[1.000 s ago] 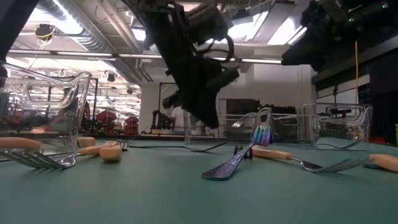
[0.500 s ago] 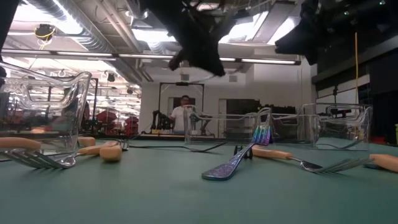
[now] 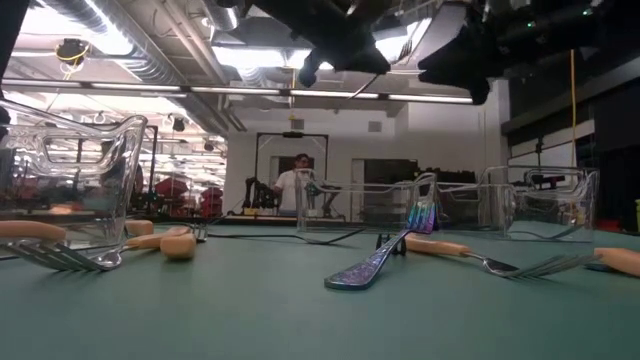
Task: Sort silverware by color (type)
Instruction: Put the black fork into the top left transparent bin
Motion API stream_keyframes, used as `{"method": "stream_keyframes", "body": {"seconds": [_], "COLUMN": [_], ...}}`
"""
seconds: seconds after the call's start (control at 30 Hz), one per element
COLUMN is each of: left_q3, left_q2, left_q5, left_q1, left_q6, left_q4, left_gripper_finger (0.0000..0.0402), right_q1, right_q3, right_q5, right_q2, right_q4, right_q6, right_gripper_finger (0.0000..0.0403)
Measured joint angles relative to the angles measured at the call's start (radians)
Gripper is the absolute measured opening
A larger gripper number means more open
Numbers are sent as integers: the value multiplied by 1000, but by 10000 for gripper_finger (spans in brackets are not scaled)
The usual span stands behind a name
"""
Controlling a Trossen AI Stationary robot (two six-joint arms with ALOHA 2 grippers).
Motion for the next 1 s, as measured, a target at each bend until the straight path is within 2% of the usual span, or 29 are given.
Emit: {"method": "stream_keyframes", "body": {"seconds": [0.37,0.57,0.8,1.0], "left_q3": [0,0,0,0], "left_q2": [0,0,0,0], "left_q5": [-21,-21,-27,-22], "left_q1": [6,6,6,6], "left_q6": [48,48,49,49], "left_q4": [107,124,129,141], "left_gripper_finger": [4,4,4,4], "right_q1": [0,0,0,0], "right_q3": [0,0,1,1], "right_q5": [-79,-77,25,35], "right_q2": [159,233,276,296], "right_q4": [263,371,437,504], "right_q6": [25,25,25,25], "right_gripper_finger": [108,108,108,108]}}
